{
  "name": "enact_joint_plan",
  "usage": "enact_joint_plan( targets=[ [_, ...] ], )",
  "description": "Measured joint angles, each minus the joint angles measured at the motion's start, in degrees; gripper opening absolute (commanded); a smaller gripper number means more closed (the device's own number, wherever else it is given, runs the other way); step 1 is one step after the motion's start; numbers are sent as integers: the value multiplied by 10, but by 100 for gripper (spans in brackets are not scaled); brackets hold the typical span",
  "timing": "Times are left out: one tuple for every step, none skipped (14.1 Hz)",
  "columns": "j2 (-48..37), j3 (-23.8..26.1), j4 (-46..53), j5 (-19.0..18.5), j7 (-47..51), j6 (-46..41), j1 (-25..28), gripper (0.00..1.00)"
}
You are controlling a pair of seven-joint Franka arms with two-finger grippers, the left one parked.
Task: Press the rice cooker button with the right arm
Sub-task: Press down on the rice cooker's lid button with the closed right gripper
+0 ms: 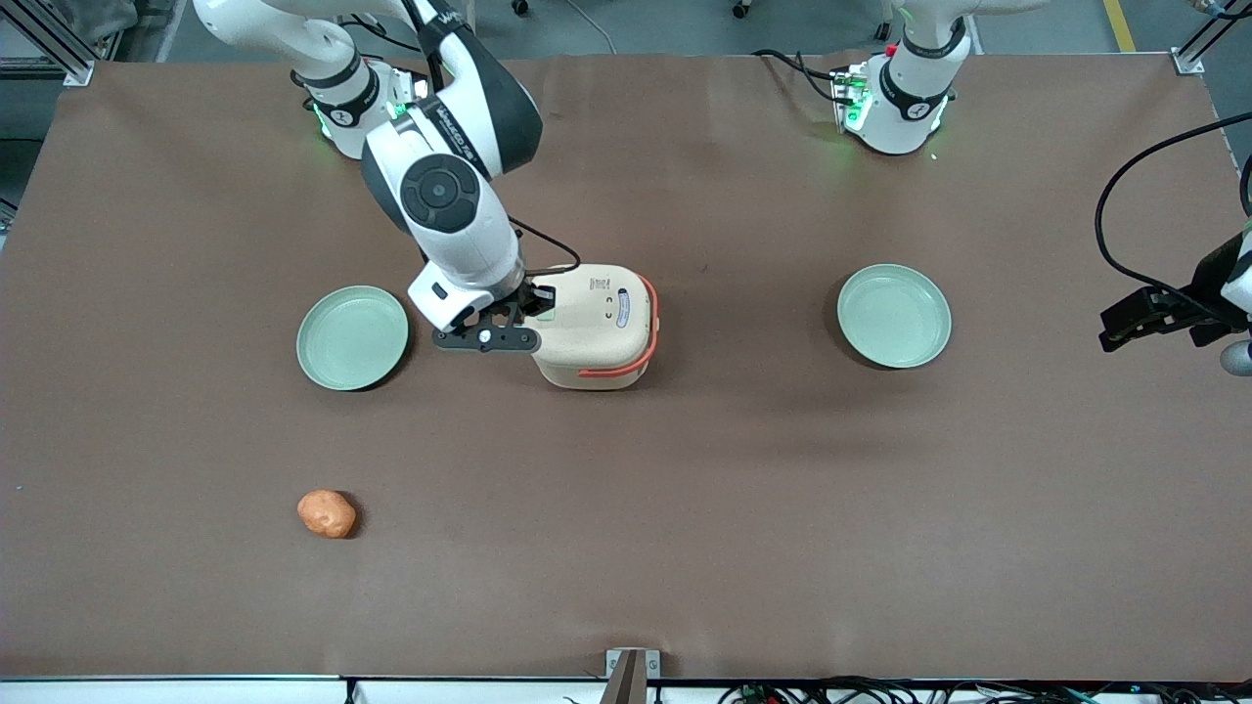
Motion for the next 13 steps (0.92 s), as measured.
enact_joint_plan(
  targets=[
    [6, 0, 0, 0, 0, 1, 4, 1],
    [11, 0, 0, 1, 0, 2, 9, 1],
    [16, 0, -1, 1, 0, 2, 14, 1],
    [19, 0, -2, 1, 0, 2, 17, 1],
    [20, 0, -3, 1, 0, 2, 20, 1],
    [21, 0, -3, 1, 0, 3, 21, 1],
    [21, 0, -3, 1, 0, 3, 21, 1],
    [21, 0, -3, 1, 0, 3, 21, 1],
    [21, 0, -3, 1, 0, 3, 21, 1],
    [21, 0, -3, 1, 0, 3, 21, 1],
    [21, 0, -3, 1, 0, 3, 21, 1],
    [21, 0, -3, 1, 0, 3, 22, 1],
    [21, 0, -4, 1, 0, 4, 22, 1]
  ],
)
